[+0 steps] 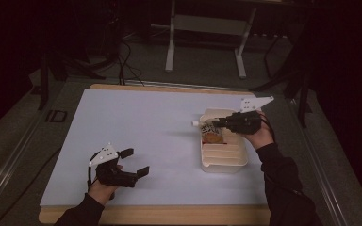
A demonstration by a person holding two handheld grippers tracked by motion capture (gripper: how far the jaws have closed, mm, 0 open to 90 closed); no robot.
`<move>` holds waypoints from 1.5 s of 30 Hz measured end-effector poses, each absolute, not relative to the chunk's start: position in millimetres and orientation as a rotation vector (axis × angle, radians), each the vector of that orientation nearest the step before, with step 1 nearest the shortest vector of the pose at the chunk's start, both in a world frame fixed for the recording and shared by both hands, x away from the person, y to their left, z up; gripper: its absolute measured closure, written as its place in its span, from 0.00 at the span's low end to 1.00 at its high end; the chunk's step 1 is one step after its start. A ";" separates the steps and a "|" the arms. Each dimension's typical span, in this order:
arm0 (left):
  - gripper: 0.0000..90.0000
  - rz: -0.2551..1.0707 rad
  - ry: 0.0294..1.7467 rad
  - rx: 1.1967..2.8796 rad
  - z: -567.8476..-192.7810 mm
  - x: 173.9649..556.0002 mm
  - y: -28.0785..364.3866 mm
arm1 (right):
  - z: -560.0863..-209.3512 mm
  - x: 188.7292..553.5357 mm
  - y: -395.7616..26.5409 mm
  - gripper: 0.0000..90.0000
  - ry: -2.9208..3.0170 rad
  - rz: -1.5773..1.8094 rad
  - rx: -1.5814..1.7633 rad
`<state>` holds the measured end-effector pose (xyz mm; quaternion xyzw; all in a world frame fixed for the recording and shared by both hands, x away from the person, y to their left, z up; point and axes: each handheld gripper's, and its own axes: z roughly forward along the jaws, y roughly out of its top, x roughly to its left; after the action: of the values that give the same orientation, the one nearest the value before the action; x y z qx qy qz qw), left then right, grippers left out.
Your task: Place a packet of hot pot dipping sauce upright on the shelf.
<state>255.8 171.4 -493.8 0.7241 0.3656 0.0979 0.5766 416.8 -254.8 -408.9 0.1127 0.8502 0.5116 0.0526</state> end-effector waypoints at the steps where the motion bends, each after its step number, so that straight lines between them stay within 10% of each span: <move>1: 0.02 0.226 0.856 1.695 -494.1 256.0 171.0 | -411.3 416.5 -255.4 0.95 2.592 1.556 0.351; 20: 0.02 0.229 0.845 1.714 -495.7 255.4 167.0 | -392.3 385.7 -265.2 0.66 2.463 1.702 0.489; 33: 0.02 0.239 0.848 1.715 -494.8 255.2 167.0 | -394.5 356.3 -233.5 0.15 2.455 1.658 0.586; 45: 0.02 0.244 0.841 1.709 -494.7 254.6 167.1 | -405.6 327.5 -215.2 0.12 2.488 1.642 0.563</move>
<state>254.6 167.1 -494.7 0.7292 0.3590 0.1040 0.5732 327.5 -215.2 -405.6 0.1853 0.8190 0.5404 0.0542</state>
